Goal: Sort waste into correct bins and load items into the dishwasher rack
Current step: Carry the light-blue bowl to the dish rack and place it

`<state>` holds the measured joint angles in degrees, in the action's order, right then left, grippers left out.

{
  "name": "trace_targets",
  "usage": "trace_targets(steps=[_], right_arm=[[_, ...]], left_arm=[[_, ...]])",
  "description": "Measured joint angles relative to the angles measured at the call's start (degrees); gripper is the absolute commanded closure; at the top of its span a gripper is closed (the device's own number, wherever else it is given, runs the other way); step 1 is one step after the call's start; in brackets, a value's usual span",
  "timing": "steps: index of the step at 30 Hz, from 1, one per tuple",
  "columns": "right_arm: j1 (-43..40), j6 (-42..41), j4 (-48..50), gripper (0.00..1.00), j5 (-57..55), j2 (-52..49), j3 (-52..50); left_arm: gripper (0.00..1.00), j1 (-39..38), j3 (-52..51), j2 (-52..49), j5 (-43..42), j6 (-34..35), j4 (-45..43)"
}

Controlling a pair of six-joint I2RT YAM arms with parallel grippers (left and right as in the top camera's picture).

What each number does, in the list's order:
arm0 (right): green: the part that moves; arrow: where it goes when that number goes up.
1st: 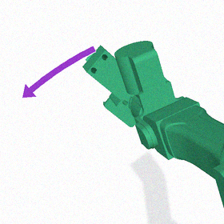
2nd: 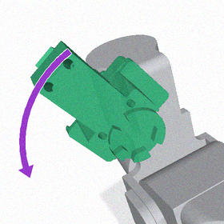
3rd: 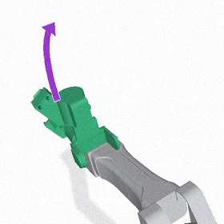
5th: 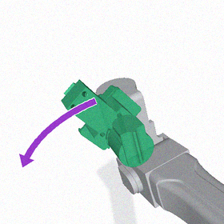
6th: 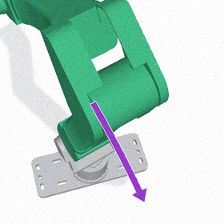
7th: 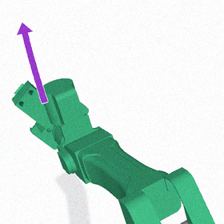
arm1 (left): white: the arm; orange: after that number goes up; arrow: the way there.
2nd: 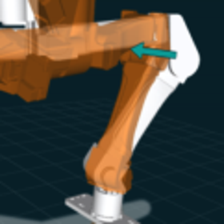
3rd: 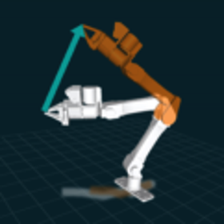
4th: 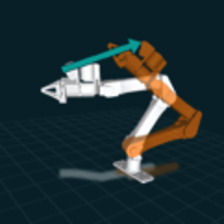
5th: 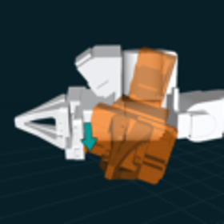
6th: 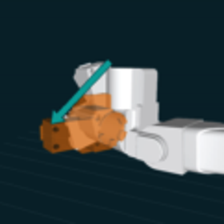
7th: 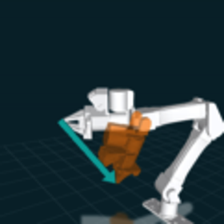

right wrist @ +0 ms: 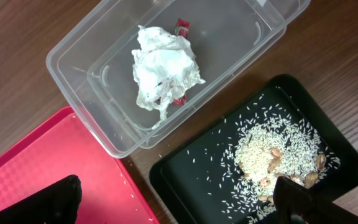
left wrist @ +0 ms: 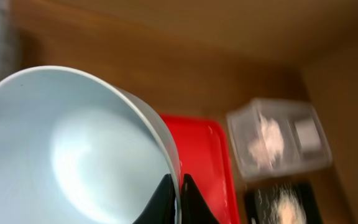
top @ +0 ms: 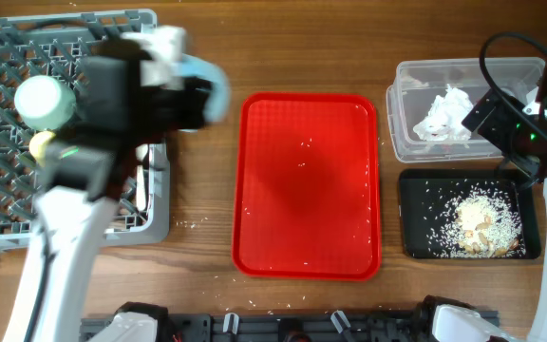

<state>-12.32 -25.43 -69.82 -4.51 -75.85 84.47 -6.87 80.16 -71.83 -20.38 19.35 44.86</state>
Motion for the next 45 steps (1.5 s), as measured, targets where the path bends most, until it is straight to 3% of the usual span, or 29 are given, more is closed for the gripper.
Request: trace_targets(steps=[6,10,12,19,22,26,31,40,45], right_arm=[[0.0,-0.02,0.0,0.0,-0.02,0.0,0.0],[0.0,0.0,-0.02,0.0,0.0,0.0,0.0],[0.0,0.0,0.0,0.0,-0.02,0.0,0.0],[0.0,0.0,0.0,0.0,0.0,0.0,0.0],[0.0,0.0,0.0,0.0,0.0,0.0,0.0],[0.0,0.0,0.0,0.0,0.0,0.0,0.0],[0.0,0.0,0.0,0.0,-0.02,0.0,0.0],[0.0,0.0,-0.02,0.0,-0.02,0.0,0.0],[0.0,0.0,0.0,0.0,0.0,0.0,0.0]], left_arm=[[0.96,30.05,0.07,2.64,-11.15,1.95,1.6],[0.96,46.9,0.04,-3.06,-19.39,2.47,-0.79],[0.96,51.6,0.04,-7.74,-23.41,2.82,-3.67],[0.96,59.52,0.02,-26.86,-33.81,6.99,-15.06],[0.96,63.06,-0.09,-33.05,-41.07,8.7,-24.24],[0.96,67.49,-0.07,-35.63,-46.29,10.99,-30.1],[0.96,72.41,-0.07,-37.05,-48.81,11.89,-31.21],[0.96,70.51,-0.07,-42.99,-56.35,15.06,-41.27],[0.96,66.18,-0.07,-44.17,-59.21,23.65,-53.86]])
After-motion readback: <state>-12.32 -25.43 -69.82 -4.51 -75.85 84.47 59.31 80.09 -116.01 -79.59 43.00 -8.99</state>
